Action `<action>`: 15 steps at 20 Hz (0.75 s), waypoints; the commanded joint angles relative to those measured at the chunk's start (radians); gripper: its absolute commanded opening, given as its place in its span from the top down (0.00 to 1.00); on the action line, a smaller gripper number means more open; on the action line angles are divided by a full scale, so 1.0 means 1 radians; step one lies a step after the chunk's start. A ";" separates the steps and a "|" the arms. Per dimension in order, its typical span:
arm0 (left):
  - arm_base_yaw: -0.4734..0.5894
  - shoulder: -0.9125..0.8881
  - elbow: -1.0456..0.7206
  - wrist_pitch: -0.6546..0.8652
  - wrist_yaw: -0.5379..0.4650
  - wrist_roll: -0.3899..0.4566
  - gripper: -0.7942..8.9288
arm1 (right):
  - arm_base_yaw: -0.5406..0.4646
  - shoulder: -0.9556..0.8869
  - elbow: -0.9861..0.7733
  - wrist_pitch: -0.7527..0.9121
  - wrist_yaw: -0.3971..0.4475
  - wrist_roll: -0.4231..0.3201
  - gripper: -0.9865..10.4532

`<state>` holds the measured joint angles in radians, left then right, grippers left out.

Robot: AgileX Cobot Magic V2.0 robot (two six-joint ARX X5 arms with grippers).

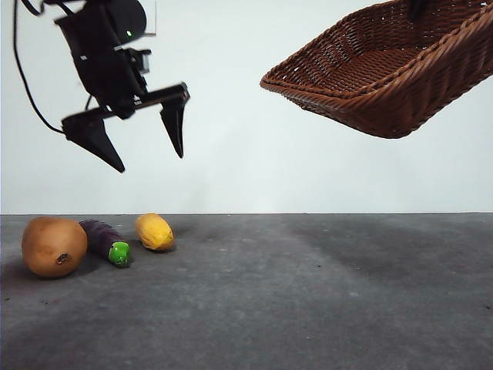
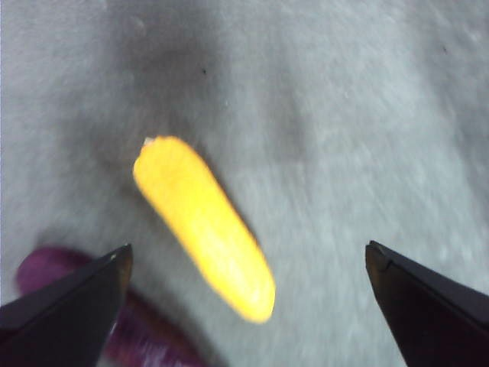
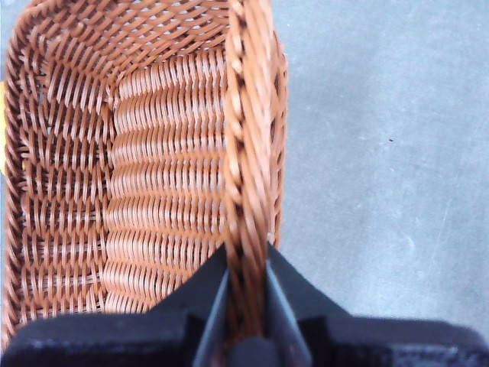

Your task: Help me put the vegetables on the table into the basket

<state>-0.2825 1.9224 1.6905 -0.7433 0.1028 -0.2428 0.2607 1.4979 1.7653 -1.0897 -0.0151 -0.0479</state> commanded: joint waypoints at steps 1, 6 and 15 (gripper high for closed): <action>0.000 0.062 0.040 0.000 -0.003 -0.055 0.23 | 0.001 -0.003 -0.001 0.019 -0.004 -0.008 0.92; 0.001 0.166 0.053 -0.028 -0.030 -0.121 0.23 | 0.001 -0.003 -0.001 0.019 -0.020 -0.026 0.92; -0.005 0.257 0.053 0.000 -0.045 -0.184 0.24 | 0.001 -0.003 -0.001 0.026 -0.064 -0.056 0.92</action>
<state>-0.2844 2.1571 1.7466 -0.7399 0.0620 -0.4129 0.2607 1.4979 1.7653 -1.0821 -0.0750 -0.1028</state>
